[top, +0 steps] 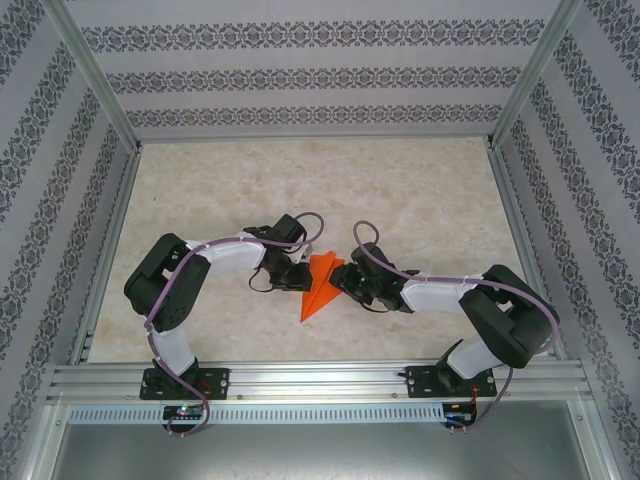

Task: Fold a paper plane with a square sheet of paper (pick it up from the middle)
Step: Turn over the paper at the center of the table.

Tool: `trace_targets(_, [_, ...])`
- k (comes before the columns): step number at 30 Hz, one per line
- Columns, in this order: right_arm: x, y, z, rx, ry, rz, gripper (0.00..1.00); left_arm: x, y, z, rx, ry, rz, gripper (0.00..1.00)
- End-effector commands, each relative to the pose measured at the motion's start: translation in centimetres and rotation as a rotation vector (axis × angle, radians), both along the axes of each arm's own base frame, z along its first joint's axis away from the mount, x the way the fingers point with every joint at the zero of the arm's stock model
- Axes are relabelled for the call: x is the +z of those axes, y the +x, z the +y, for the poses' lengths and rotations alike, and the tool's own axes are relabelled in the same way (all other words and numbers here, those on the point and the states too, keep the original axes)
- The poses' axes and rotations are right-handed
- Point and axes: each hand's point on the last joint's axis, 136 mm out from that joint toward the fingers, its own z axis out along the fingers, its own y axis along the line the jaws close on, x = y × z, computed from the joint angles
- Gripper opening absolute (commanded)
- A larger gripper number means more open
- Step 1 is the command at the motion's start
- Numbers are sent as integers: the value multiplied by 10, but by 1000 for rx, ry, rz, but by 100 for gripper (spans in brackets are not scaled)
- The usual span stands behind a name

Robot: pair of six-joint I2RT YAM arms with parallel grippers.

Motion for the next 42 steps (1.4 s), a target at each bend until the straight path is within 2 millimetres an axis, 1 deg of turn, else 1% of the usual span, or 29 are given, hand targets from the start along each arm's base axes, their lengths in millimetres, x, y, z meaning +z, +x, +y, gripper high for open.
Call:
trace_targets(1, [13, 5, 13, 16, 50, -43, 43, -9, -3, -1, -30, 20, 5, 19])
trace_targets(8, [16, 7, 24, 37, 119, -59, 44, -10, -3, -1, -32, 22, 7, 19])
trace_targets(19, [19, 9, 23, 22, 129, -82, 48, -10, -4, 0, -30, 26, 5, 18])
trace_targets(24, [27, 11, 33, 46, 178, -94, 50, -9, -3, 0, -27, 25, 3, 18])
trace_targets(31, [24, 13, 36, 42, 192, -90, 52, -9, -3, 1, -24, 27, -3, 18])
trace_targets(34, [25, 14, 40, 47, 214, -96, 52, -10, -4, 2, -19, 28, -2, 17])
trace_targets(37, [23, 16, 41, 43, 207, -96, 51, -9, -3, 2, -13, 27, -3, 17])
trace_targets(39, [24, 18, 45, 52, 222, -105, 48, -10, -4, 2, -14, 26, -3, 16])
trace_targets(42, [26, 21, 47, 53, 225, -112, 47, -10, -4, 2, -14, 27, -3, 16])
